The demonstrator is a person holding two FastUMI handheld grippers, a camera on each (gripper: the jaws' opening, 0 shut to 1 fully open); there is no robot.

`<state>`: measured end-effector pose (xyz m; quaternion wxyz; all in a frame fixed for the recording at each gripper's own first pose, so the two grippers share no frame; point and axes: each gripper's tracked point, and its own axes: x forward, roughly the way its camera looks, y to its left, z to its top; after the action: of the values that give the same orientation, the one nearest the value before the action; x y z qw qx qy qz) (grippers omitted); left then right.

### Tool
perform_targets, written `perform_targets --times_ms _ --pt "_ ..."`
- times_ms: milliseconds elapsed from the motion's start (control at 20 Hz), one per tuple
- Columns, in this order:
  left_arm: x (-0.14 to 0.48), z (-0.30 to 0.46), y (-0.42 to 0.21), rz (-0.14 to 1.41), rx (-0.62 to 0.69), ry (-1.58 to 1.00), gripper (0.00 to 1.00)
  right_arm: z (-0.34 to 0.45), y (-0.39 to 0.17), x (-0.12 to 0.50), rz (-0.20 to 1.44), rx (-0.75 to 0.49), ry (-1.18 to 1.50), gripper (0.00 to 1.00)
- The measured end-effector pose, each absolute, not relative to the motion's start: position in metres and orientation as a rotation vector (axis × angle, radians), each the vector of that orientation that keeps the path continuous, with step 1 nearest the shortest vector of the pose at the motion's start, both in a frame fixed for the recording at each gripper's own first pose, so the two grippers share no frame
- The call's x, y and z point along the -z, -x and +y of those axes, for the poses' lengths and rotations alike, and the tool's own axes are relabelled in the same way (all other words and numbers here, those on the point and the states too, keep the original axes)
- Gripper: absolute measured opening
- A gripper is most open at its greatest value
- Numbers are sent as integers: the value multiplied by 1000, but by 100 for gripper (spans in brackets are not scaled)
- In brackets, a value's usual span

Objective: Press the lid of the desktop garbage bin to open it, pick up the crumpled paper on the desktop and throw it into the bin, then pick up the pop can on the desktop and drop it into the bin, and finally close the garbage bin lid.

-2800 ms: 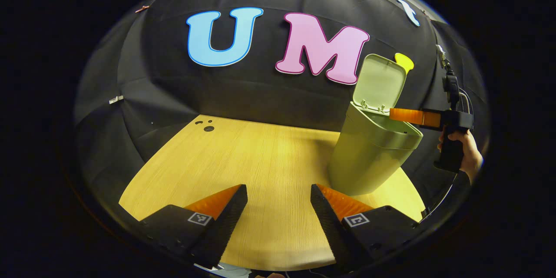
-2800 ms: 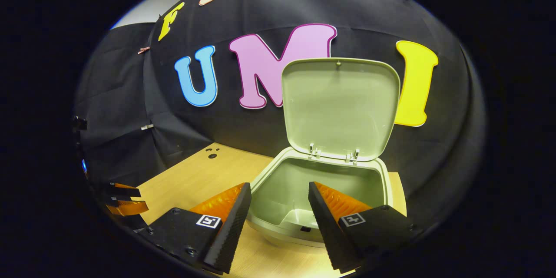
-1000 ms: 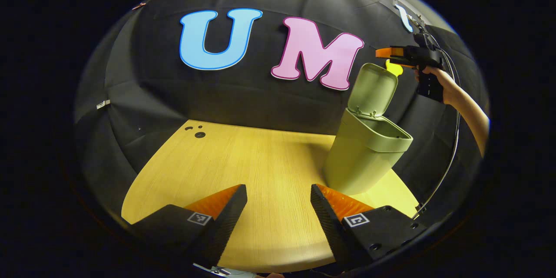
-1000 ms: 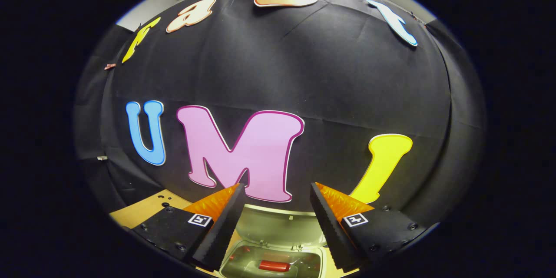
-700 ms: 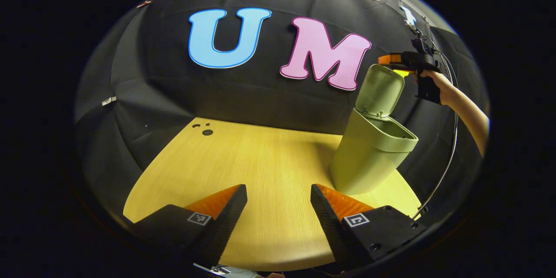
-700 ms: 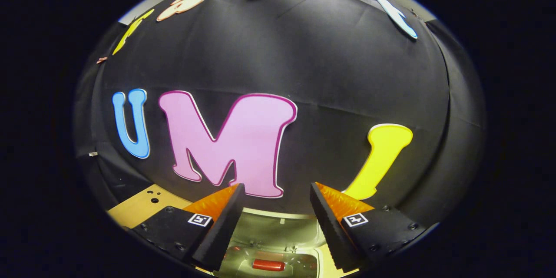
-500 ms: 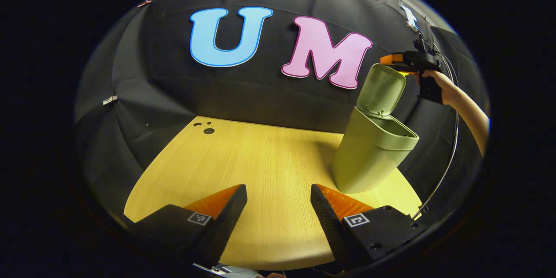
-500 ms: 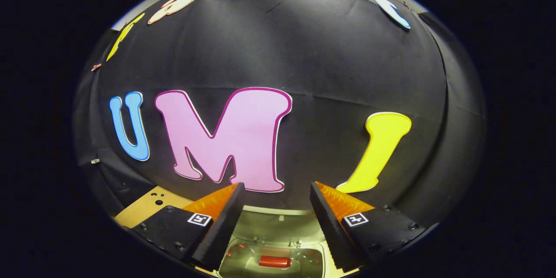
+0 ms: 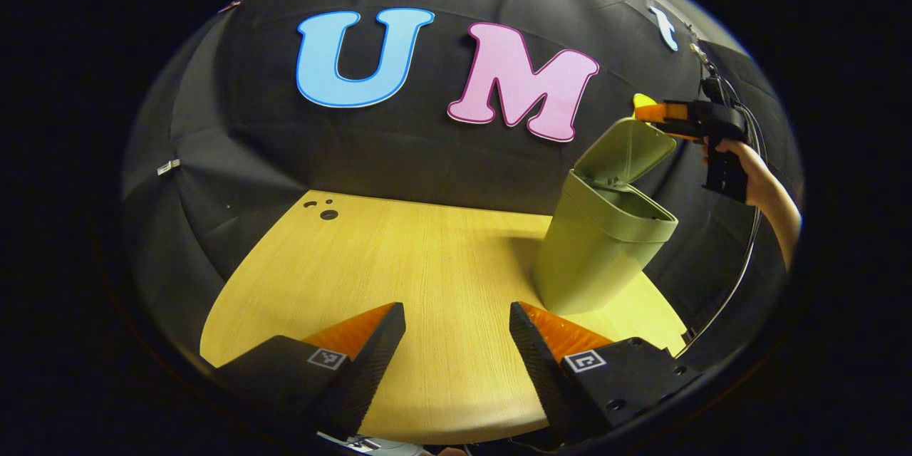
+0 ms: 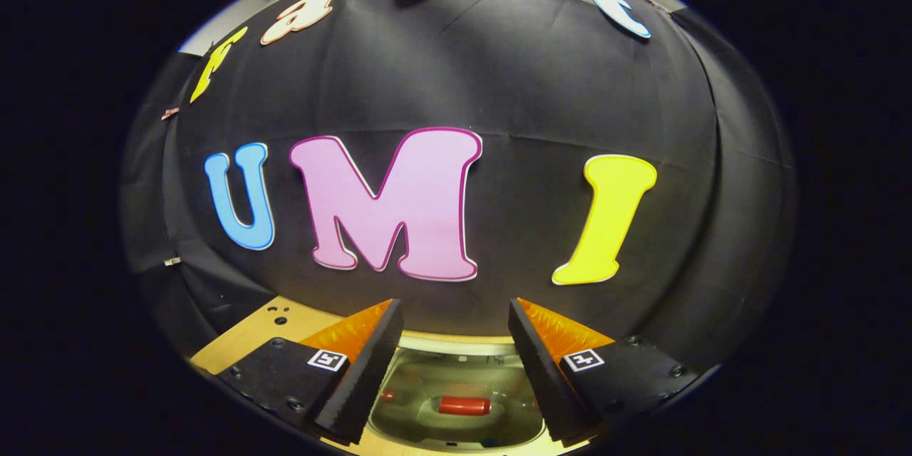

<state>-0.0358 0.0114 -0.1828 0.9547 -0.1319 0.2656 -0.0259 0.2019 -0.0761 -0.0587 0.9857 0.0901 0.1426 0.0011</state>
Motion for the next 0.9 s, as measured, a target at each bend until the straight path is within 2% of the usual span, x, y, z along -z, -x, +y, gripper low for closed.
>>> perform_targets --times_ms 900 --pt "185 3 28 557 110 240 95 -37 -133 158 440 -25 -171 92"
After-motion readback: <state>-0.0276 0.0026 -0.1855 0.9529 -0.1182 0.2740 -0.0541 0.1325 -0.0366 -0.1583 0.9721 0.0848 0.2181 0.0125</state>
